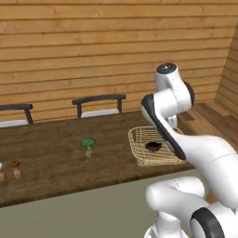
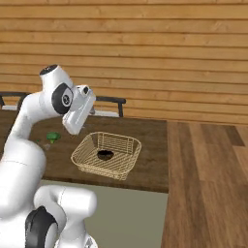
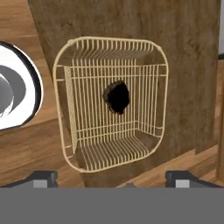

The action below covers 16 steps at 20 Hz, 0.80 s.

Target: Open the cabinet, pick up the bread from the cabinet and place it in the basket. Then move the basket to the dining counter.

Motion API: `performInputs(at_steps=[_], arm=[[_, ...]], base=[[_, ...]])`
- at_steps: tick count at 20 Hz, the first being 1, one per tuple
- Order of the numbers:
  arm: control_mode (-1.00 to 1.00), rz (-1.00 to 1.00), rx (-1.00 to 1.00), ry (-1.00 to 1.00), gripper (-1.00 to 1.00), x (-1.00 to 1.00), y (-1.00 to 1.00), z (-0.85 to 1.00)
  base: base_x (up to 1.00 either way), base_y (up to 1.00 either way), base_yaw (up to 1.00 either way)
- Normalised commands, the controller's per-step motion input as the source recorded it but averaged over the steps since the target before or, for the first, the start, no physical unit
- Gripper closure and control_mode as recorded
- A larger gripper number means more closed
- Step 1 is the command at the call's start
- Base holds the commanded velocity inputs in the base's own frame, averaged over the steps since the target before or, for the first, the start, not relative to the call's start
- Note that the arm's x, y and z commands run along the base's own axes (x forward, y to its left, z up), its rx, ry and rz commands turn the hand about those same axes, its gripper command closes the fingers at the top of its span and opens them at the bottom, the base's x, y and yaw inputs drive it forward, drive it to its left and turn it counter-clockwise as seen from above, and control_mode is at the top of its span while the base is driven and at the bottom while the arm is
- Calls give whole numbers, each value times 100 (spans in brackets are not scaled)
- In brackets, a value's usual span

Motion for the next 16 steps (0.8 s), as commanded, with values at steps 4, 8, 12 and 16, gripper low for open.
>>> performInputs(at_steps=[4, 8, 12, 16], arm=[[-100, 0, 0, -3, -100, -79, 77, 79], [-100, 4, 0, -1, -100, -54, 100, 21], [-100, 11, 0, -2, -100, -19, 100, 0], [-100, 11, 0, -9, -100, 0, 100, 0]], base=[[0, 0, 0], [0, 0, 0], [0, 0, 0], [0, 0, 0]])
